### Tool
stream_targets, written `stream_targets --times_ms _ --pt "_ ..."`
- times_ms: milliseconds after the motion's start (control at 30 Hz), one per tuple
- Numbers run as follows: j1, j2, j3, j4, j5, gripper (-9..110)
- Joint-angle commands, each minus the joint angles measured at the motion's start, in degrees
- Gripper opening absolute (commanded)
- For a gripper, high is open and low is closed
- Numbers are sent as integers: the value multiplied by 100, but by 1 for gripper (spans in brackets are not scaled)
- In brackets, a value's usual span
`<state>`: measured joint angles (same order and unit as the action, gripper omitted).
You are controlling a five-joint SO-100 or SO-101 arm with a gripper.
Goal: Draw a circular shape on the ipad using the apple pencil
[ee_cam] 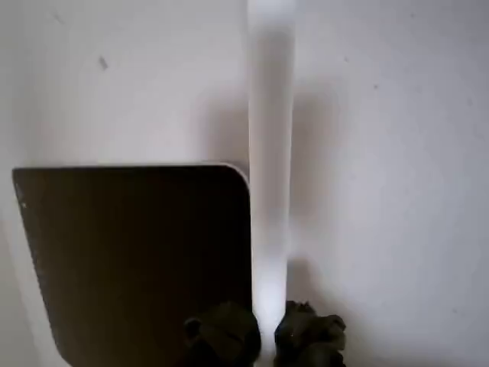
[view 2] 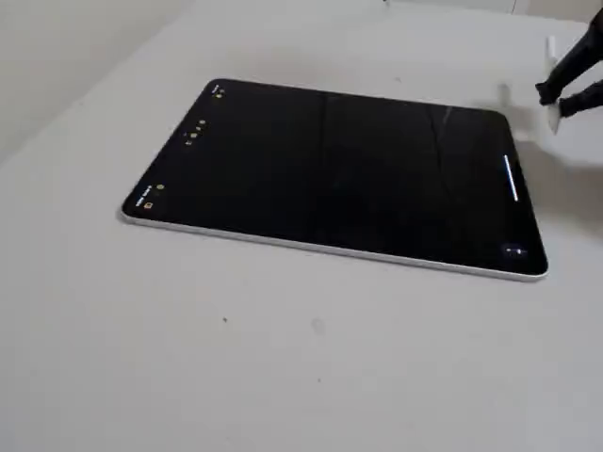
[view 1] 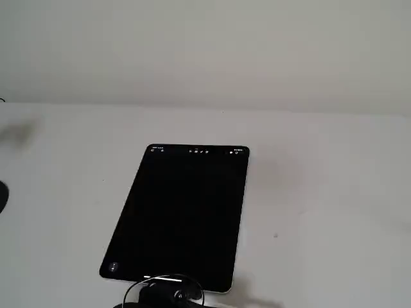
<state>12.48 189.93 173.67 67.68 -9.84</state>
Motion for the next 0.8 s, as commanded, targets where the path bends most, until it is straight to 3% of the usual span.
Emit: stream_targets --times_ms 0,67,200,500,600,767 --pt "-185 35 -9 -773 -668 0" --pt "-378 35 -9 -1178 -756 0" --pt "-1081 44 -62 -1969 -2303 0" --pt "-2338 -237 562 -5388 -4491 0" --pt "-2593 -1846 562 -7523 -4843 0" --pt "-2681 -6565 -255 -12015 -5335 0"
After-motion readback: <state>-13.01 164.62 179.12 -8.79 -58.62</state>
